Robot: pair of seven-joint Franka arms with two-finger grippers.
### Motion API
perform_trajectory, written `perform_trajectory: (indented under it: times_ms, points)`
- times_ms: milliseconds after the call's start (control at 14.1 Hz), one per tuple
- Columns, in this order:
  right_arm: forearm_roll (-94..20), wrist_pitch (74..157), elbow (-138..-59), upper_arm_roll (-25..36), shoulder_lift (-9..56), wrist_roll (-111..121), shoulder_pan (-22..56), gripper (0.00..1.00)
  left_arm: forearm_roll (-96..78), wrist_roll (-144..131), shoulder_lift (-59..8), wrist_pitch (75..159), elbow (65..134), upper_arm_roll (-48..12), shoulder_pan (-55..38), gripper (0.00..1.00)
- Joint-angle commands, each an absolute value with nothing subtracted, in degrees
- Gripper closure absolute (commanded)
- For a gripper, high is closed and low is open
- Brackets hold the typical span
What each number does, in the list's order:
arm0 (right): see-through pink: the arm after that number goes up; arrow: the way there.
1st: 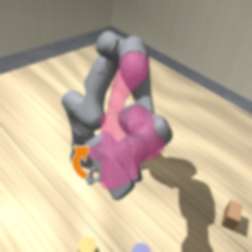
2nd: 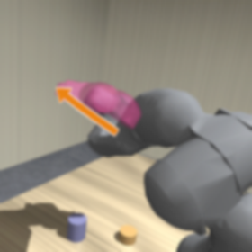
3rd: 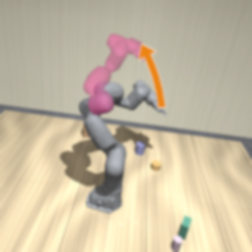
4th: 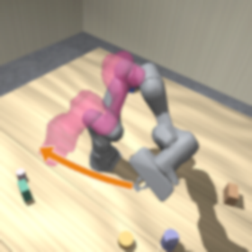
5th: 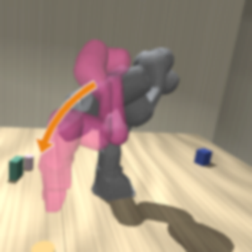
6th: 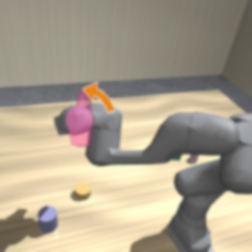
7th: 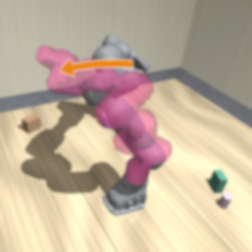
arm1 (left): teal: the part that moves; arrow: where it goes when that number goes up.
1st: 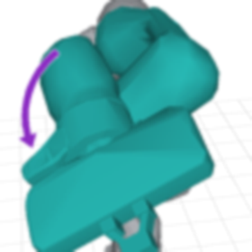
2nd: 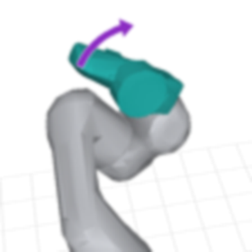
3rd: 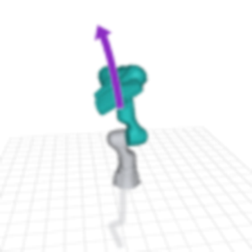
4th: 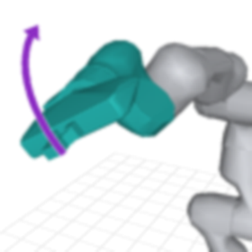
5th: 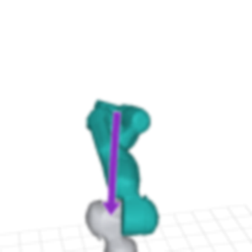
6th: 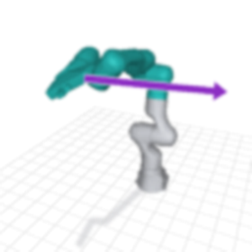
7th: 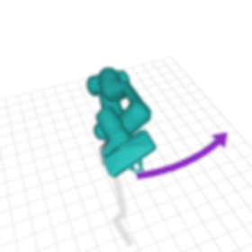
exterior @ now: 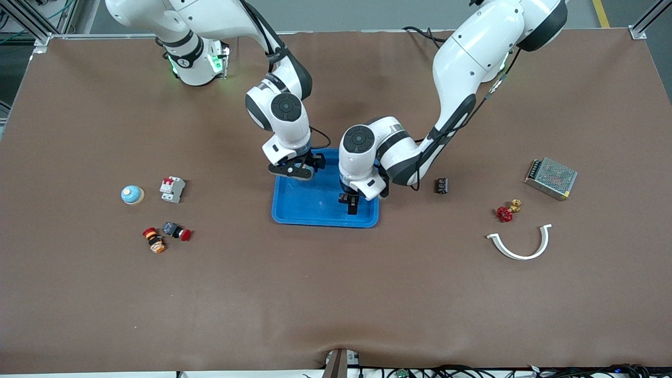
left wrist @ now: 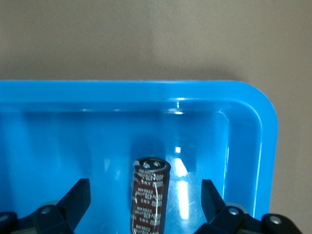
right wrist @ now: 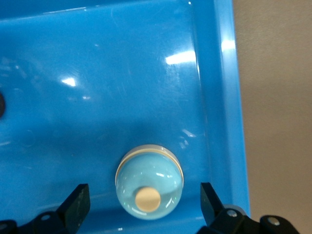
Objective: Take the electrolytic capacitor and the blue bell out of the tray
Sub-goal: 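Grasp the second bell with the right gripper while the left gripper grasps the capacitor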
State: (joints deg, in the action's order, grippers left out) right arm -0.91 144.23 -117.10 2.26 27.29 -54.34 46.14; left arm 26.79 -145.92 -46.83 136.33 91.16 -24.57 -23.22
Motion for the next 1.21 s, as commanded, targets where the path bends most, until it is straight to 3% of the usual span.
perform_trajectory:
  times_ms: [0, 427, 498, 640, 783, 996, 1138]
  points:
    - [0.53, 145.98, -117.33, 2.46, 28.39, -55.63, 46.23, 0.00, 26.63, -147.13, -48.60, 136.05, 88.51, -23.99, -24.70, 0.00]
    - [0.53, 147.48, -117.25, 2.46, 29.71, -55.72, 46.41, 0.00, 26.72, -147.13, -48.69, 136.05, 88.51, -23.99, -24.79, 0.00]
    - [0.53, 147.48, -117.25, 2.46, 29.71, -55.64, 46.49, 0.00, 26.72, -147.04, -48.87, 136.05, 88.42, -23.99, -25.05, 0.08]
    - [0.61, 147.48, -117.25, 2.46, 29.88, -55.72, 46.76, 0.00, 26.81, -147.13, -48.87, 136.05, 88.42, -23.99, -25.05, 0.36]
    - [0.62, 147.66, -117.16, 2.46, 30.23, -55.72, 46.58, 0.04, 26.98, -146.87, -48.78, 135.88, 88.51, -23.91, -25.05, 0.96]
    - [0.70, 148.09, -117.16, 2.46, 30.41, -55.64, 46.32, 0.36, 27.51, -145.64, -48.69, 135.62, 88.42, -23.91, -25.05, 1.00]
    - [0.62, 148.10, -117.07, 2.46, 30.67, -55.63, 46.32, 0.50, 27.60, -145.64, -48.60, 135.35, 87.90, -23.91, -25.14, 1.00]
